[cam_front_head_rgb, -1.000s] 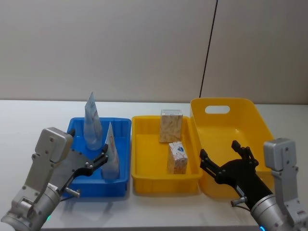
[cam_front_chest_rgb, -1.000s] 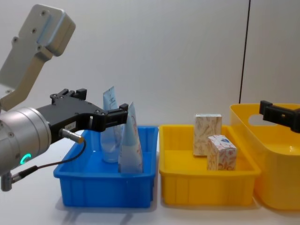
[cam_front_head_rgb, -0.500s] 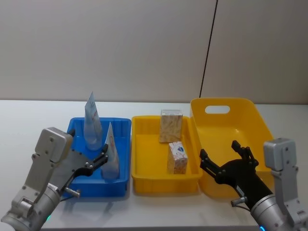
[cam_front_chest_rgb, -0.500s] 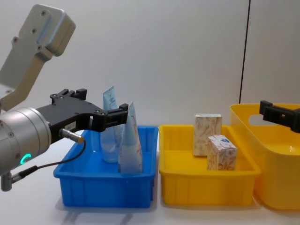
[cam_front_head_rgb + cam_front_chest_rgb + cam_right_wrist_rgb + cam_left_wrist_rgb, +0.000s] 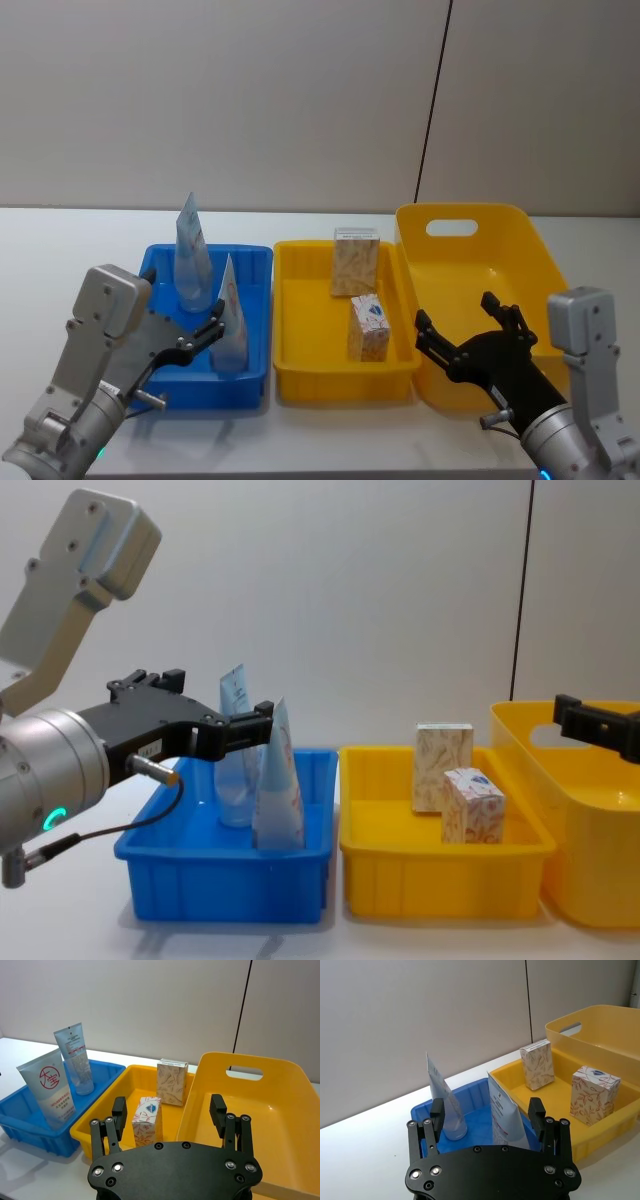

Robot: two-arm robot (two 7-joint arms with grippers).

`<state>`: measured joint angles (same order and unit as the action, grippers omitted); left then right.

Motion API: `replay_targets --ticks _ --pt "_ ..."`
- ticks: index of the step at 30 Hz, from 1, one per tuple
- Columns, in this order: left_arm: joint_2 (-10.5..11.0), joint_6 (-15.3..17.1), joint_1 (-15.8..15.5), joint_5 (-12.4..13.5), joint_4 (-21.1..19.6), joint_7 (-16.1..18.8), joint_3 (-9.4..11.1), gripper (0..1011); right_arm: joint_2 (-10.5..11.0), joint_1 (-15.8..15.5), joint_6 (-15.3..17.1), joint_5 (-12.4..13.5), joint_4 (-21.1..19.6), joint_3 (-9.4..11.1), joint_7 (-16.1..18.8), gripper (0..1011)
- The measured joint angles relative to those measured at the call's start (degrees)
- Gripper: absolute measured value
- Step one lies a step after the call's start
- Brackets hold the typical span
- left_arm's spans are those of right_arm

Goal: Bimanual collaborative sorting of washing and personal care products

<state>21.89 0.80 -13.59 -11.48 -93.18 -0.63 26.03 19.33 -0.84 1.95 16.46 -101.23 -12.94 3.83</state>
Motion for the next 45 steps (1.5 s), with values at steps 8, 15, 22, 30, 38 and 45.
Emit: replay_targets --ticks 8,15,22,30,38,45 --pt "0.0 0.0 0.0 0.0 0.0 0.0 0.0 1001 0.0 0.0 0.0 0.0 0.0 0.0 0.0 1004" --pt "0.0 0.0 0.0 0.0 0.0 0.0 0.0 1001 0.0 0.0 0.0 0.0 0.0 0.0 0.0 1004" --pt "0.0 0.0 0.0 0.0 0.0 0.0 0.0 1002 0.0 0.0 0.0 0.0 0.0 0.0 0.0 1004" --pt "0.0 0.0 0.0 0.0 0.0 0.0 0.0 1001 0.0 0.0 0.0 0.0 0.0 0.0 0.0 1004" --pt "0.0 0.0 0.0 0.0 0.0 0.0 0.0 1002 0.0 0.0 -0.01 0.0 0.0 0.0 0.0 1004" --pt "0.0 0.0 0.0 0.0 0.0 0.0 0.0 1002 0.0 0.0 0.0 0.0 0.0 0.0 0.0 1004"
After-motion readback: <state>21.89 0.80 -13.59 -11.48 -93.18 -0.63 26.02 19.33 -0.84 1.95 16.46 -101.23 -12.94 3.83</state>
